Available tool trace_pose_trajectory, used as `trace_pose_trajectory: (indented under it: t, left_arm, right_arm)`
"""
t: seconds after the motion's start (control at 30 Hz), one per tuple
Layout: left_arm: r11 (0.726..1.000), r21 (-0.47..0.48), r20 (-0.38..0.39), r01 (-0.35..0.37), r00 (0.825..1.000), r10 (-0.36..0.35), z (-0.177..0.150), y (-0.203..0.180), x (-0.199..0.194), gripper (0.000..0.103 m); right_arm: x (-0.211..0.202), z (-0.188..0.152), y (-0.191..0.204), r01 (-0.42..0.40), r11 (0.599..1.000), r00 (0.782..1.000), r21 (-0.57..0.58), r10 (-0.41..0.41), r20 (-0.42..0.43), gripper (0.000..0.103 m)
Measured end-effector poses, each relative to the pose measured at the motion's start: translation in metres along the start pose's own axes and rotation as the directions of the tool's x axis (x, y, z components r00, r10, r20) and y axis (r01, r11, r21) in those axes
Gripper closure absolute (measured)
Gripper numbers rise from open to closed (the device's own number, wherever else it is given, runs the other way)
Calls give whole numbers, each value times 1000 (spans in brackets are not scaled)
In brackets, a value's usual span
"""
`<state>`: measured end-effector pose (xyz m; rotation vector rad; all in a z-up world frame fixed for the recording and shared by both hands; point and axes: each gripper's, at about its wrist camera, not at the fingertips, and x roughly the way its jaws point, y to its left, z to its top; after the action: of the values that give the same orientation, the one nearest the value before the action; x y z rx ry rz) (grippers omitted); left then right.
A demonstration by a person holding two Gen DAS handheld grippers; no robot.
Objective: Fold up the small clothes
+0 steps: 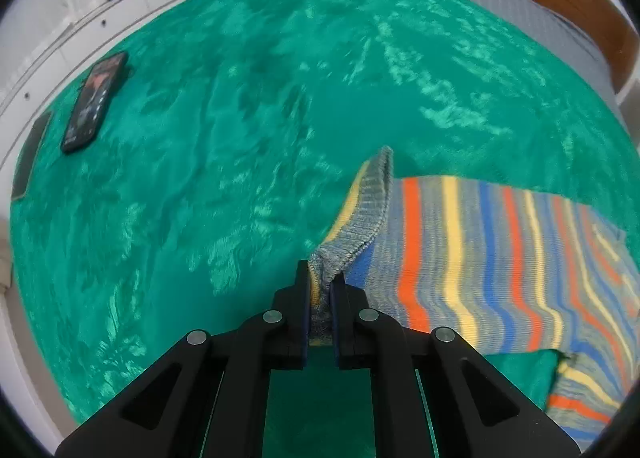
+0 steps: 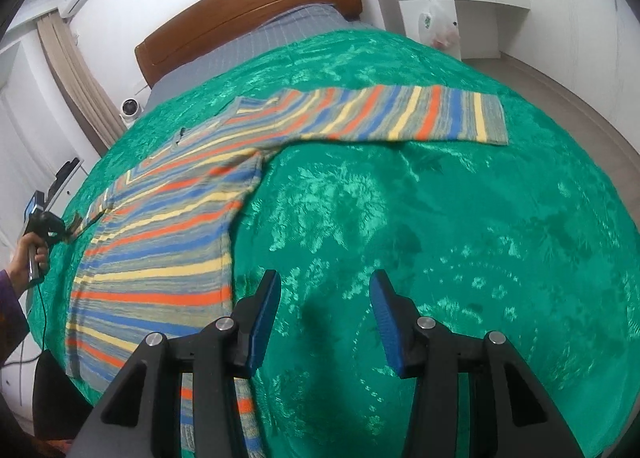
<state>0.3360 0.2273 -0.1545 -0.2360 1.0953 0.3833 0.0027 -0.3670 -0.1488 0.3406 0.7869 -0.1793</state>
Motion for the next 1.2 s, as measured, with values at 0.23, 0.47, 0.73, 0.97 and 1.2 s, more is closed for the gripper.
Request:
trace_pose_trajectory:
  t: [0.23, 0.47, 0.73, 0.97, 1.2]
  left_arm:
    - [999, -30, -6, -16, 1000, 16, -8, 13, 10, 97]
    - [999, -30, 11, -11, 1000, 12, -10, 17, 17, 97]
    - [999, -52, 10, 7, 1000, -7, -12, 38, 4, 87]
    - [994, 32, 55, 103, 993, -104, -67, 57, -47, 38]
    - [952, 167, 42, 258, 962, -268, -137, 32, -54, 17]
  right_arm:
    - [1, -1, -7, 23, 1000, 1000, 17, -24, 5, 57]
    - [7, -4, -12, 40, 998, 999, 38, -40, -5, 57]
    - [6, -3, -17, 52, 997, 999, 60, -51, -4, 54]
    - [-2, 0, -25, 63, 992, 997, 107, -67, 31, 44]
    - [6, 4, -15, 97, 994, 994, 48, -99, 49, 41]
